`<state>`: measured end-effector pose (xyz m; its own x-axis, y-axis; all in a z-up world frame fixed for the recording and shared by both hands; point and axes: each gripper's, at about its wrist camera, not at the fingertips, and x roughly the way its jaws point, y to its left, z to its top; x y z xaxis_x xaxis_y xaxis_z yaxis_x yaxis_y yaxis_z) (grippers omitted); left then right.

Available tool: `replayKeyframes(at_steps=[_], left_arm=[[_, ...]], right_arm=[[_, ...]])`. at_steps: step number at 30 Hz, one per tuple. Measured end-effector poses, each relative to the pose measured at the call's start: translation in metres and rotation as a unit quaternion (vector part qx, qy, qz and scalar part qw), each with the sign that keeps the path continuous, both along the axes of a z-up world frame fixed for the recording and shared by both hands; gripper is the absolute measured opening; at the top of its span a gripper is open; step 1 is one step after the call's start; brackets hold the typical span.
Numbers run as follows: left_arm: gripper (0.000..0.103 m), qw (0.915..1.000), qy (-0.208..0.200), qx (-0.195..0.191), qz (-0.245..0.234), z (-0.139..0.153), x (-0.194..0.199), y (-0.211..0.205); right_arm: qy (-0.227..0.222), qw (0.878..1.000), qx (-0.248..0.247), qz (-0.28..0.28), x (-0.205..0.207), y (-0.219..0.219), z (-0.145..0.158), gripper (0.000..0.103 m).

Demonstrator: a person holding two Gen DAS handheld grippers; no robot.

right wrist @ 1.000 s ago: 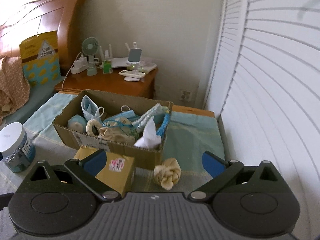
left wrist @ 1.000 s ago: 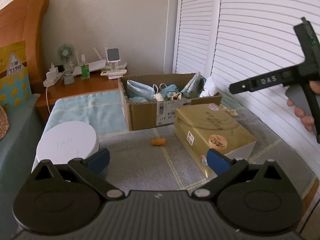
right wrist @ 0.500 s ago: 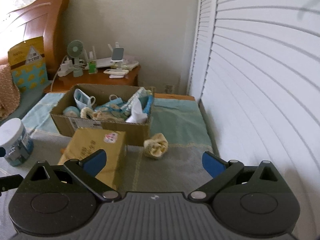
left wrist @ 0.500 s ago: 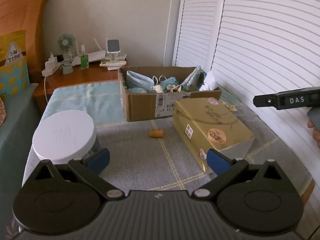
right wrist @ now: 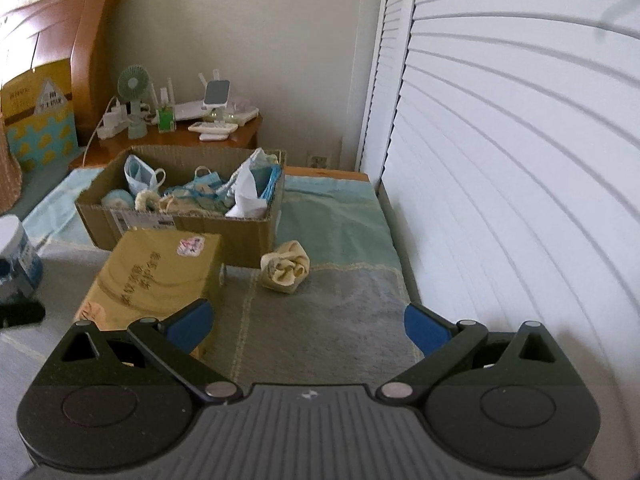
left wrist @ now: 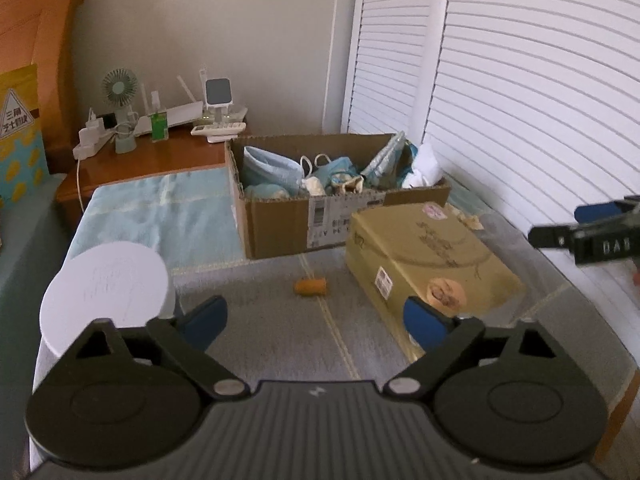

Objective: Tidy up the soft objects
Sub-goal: 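Move the right tool down to the beige knotted cloth on the towel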

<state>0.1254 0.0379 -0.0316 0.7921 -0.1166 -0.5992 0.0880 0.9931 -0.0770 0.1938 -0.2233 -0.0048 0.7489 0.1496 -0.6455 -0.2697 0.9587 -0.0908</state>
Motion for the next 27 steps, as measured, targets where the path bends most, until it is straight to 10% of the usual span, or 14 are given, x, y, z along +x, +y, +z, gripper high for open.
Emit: replayKeyframes(at_steps=[5,27], left_arm=[[0.064,0.9998,0.012,-0.009,0.008,-0.008,0.016,0.001],[0.041,0.9979,0.050,-0.024,0.034,-0.043,0.072,-0.005]], right_arm=[[0.009,1.000,-0.017,0.004,0.004,0.001,-0.011,0.103],[0.020,0.998,-0.045,0.026,0.021,0.003,-0.034,0.103]])
